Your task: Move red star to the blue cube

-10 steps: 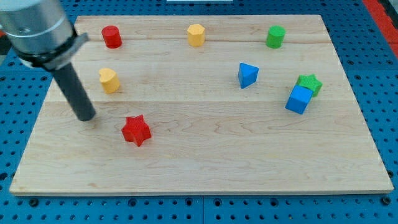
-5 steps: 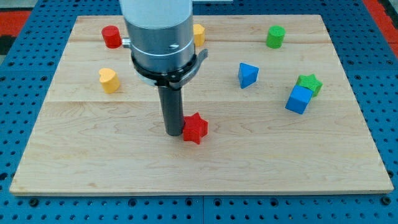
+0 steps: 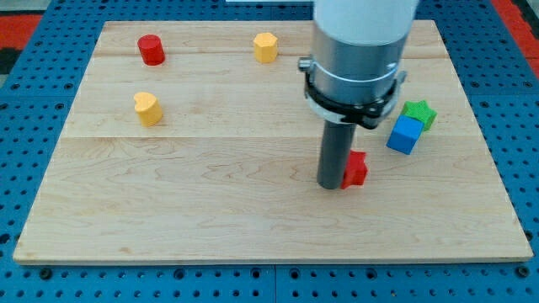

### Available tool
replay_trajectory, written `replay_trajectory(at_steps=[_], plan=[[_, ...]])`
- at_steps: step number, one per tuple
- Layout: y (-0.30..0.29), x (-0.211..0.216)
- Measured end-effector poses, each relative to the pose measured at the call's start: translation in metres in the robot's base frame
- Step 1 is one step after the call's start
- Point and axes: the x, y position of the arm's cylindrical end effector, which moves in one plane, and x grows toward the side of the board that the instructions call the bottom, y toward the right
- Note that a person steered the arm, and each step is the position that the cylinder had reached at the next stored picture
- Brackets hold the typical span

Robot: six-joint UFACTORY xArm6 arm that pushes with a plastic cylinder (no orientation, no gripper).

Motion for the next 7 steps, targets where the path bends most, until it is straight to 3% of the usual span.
replay_trajectory(at_steps=[5, 7], plan=[[0.051, 0.003], [0.058, -0.037]])
